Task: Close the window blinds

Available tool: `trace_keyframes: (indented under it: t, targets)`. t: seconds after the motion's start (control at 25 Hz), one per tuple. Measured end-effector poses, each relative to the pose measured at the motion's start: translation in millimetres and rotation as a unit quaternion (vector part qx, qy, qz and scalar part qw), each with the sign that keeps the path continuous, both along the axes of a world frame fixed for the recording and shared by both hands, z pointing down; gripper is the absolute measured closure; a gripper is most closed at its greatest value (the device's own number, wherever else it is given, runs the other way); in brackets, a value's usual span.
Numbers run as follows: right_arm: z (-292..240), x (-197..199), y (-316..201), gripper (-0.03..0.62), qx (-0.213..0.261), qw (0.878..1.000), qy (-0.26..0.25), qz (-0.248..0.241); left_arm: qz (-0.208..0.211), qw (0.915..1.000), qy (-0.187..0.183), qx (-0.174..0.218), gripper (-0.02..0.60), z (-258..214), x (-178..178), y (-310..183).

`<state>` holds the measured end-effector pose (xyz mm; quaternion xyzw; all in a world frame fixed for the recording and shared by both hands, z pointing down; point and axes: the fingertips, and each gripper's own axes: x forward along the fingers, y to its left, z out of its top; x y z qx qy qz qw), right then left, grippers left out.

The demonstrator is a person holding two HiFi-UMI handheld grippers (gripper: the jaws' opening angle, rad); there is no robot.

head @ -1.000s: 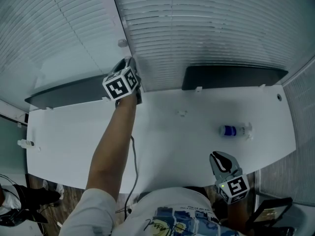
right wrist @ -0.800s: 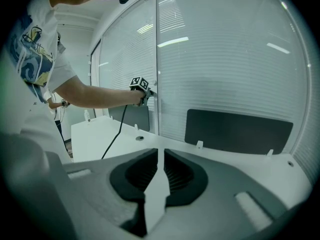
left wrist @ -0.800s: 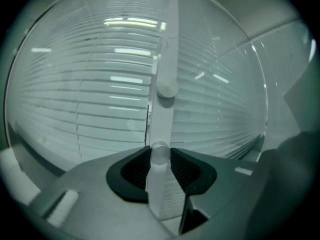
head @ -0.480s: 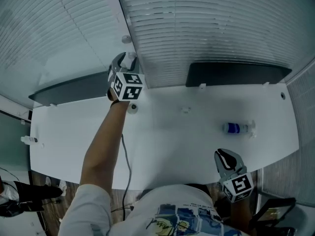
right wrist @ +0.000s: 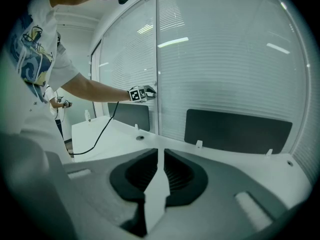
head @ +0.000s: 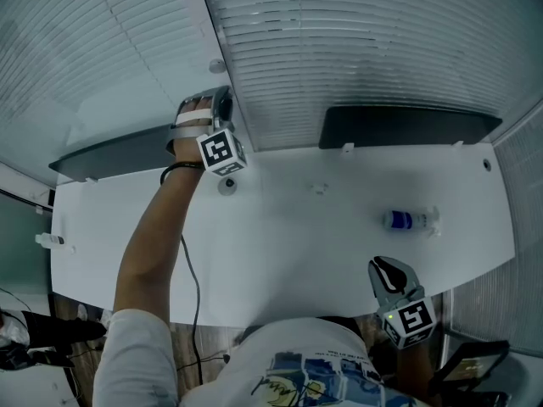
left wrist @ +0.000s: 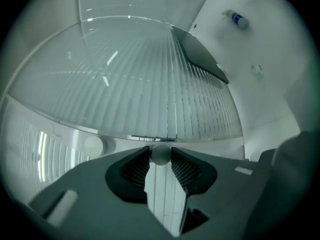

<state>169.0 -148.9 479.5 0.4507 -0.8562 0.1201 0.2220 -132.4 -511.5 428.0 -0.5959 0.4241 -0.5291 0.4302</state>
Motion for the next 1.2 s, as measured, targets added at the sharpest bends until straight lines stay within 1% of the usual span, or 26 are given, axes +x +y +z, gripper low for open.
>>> trace_keyframes:
  t: [0.08,0.12,0.2,0.24,0.32,0.36,0.4,0.44,0.48,0.52,0.56,0.6,0.68,0.8,0.84,0.88,0.96,1.0,1.04,1.08,1.12,1.16,1.2]
  targets:
    - [0.4,2.2,0.1,0.565,-0.001,1.0,0.0,0.002,0.004,0.9999,-0.014,0.0,0.443,0.4,-0.2,-0.8]
    - [0.6,3.1,0.1,0.566,-0.001,1.0,0.0,0.003,0.003,0.9999,-0.014,0.004,0.444,-1.4,-0.4,-0.8]
    - [0.6,3.4,0.0,0.565,-0.001,1.0,0.0,0.003,-0.001,0.9999,0.005,0.009,0.446,-4.2,-0.7,-0.2]
    - [0.6,3.2,-0.3,0.565,0.001,1.0,0.0,0.003,-0.006,0.9996,0.025,0.009,0.448,-4.9,-0.9,-0.2]
    - [0.8,2.9,-1.1,0.566,0.003,1.0,-0.001,0.002,-0.022,0.9964,0.082,0.007,0.448,-6.6,-1.5,-0.6]
    - [1.0,2.8,-1.5,0.565,0.004,1.0,-0.001,0.001,-0.032,0.9926,0.117,0.005,0.448,-7.7,-2.1,-0.8]
    - [1.5,2.8,-1.7,0.566,0.003,1.0,-0.001,0.001,-0.044,0.9869,0.155,0.003,0.449,-8.9,-2.8,-1.0]
    - [2.1,2.7,-1.6,0.565,0.002,1.0,-0.001,0.002,-0.055,0.9789,0.196,0.001,0.449,-10.0,-3.7,-0.9]
    - [2.6,2.5,-1.6,0.565,0.0,1.0,-0.002,0.002,-0.067,0.9682,0.241,-0.001,0.449,-11.0,-5.0,-0.6]
    - [2.7,2.1,-1.7,0.565,0.0,1.0,-0.002,0.002,-0.08,0.9546,0.287,-0.004,0.449,-12.2,-6.6,-0.4]
    - [2.3,1.6,-2.1,0.565,-0.001,1.0,-0.003,0.002,-0.091,0.9383,0.334,-0.008,0.449,-13.5,-8.4,-0.5]
    - [1.6,1.2,-2.7,0.565,0.0,1.0,-0.003,0.002,-0.102,0.9204,0.377,-0.013,0.449,-14.7,-9.8,-0.7]
    - [0.3,0.4,-3.8,0.565,0.0,1.0,-0.002,0.001,-0.119,0.8832,0.453,-0.026,0.449,-16.7,-12.2,-1.0]
    - [0.0,-1.3,-4.2,0.565,0.001,1.0,-0.003,0.0,-0.138,0.827,0.544,-0.039,0.449,-19.8,-15.7,-1.3]
    - [0.4,-1.9,-3.9,0.566,0.001,1.0,-0.003,-0.002,-0.144,0.8062,0.572,-0.042,0.449,-20.8,-16.8,-1.4]
    - [1.0,-2.4,-3.0,0.565,0.001,1.0,-0.002,-0.003,-0.15,0.783,0.602,-0.048,0.451,-21.1,-18.2,-0.7]
    - [1.3,-2.7,-1.9,0.565,0.001,1.0,-0.001,-0.006,-0.162,0.7306,0.66,-0.064,0.451,-19.5,-20.8,1.7]
    - [0.6,-2.8,-2.8,0.565,0.002,1.0,0.0,-0.007,-0.165,0.706,0.685,-0.072,0.451,-19.3,-21.8,1.6]
    - [-0.1,-3.1,-4.0,0.565,0.002,1.0,0.0,-0.008,-0.166,0.6867,0.703,-0.078,0.451,-19.6,-22.6,0.7]
    - [-0.5,-3.5,-4.6,0.565,0.002,1.0,0.0,-0.008,-0.165,0.6748,0.714,-0.083,0.451,-19.8,-23.0,-0.1]
    - [-0.7,-4.2,-4.3,0.565,0.002,1.0,0.0,-0.009,-0.163,0.671,0.718,-0.087,0.449,-19.5,-22.8,-0.3]
    - [-0.9,-5.0,-3.7,0.565,0.002,1.0,0.001,-0.009,-0.16,0.6741,0.715,-0.09,0.449,-19.2,-22.5,-0.2]
    - [-1.2,-6.0,-3.5,0.565,0.002,1.0,0.001,-0.01,-0.157,0.6815,0.709,-0.092,0.449,-19.3,-22.1,-0.3]
